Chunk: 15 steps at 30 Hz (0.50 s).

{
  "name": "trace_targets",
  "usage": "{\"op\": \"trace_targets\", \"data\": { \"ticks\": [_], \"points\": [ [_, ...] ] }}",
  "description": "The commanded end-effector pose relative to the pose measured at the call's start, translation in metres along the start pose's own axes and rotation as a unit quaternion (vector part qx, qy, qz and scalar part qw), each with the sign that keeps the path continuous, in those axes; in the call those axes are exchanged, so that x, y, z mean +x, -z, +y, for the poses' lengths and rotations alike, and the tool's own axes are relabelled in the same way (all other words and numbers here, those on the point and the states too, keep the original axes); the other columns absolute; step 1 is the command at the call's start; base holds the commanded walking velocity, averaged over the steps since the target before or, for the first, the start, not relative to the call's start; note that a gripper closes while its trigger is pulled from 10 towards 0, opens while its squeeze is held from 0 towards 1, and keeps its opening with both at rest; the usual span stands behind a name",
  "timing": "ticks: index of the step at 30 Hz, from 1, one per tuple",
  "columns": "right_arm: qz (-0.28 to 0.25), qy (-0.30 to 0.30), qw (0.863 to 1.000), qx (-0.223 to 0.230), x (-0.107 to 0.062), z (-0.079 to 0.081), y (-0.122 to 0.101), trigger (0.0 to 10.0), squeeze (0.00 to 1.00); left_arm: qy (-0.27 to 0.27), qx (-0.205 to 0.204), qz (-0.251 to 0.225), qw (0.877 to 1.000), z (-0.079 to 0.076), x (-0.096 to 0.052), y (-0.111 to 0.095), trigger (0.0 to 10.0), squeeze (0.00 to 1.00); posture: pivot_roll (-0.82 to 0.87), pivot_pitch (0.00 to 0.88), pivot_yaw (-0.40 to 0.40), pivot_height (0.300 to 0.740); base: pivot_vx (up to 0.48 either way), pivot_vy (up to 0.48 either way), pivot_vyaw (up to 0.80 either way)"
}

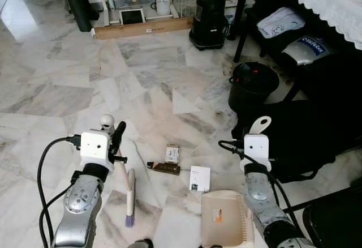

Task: Sweep floor

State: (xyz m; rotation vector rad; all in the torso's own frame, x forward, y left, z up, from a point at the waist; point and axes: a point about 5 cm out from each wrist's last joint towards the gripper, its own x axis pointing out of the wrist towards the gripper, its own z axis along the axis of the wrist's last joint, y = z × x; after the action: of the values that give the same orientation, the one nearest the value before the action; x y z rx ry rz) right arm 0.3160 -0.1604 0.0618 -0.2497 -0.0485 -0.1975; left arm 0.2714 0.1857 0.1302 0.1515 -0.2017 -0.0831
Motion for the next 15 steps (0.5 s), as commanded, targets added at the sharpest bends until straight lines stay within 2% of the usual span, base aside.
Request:
{"op": "trace_targets", "data": {
  "ticks": [1, 5, 15],
  "points": [
    [-0.008, -0.011, 1.0, 0.019, 0.001, 0.006, -0.004, 10.0, 0.0, 0.003, 0.0, -0.017, 1.0, 0.001, 0.0, -0.009, 10.0, 0.0, 0.17, 0.192, 0.011, 0.74, 0.0, 0.0, 0.0],
    [-0.018, -0.014, 1.0, 0.021, 0.003, 0.007, -0.008, 10.0, 0.0, 0.003, 0.0, -0.019, 1.0, 0.0, 0.001, -0.01, 10.0, 0.0, 0.17, 0.192, 0.009, 0.74, 0.0, 0.0, 0.0],
    [-0.067, 0.003, 0.998, 0.014, 0.007, -0.005, -0.022, 10.0, 0.0, -0.009, 0.004, -0.029, 1.0, 0.001, 0.003, -0.013, 10.0, 0.0, 0.15, 0.191, 0.003, 0.74, 0.0, 0.0, 0.0]
  ]
}}
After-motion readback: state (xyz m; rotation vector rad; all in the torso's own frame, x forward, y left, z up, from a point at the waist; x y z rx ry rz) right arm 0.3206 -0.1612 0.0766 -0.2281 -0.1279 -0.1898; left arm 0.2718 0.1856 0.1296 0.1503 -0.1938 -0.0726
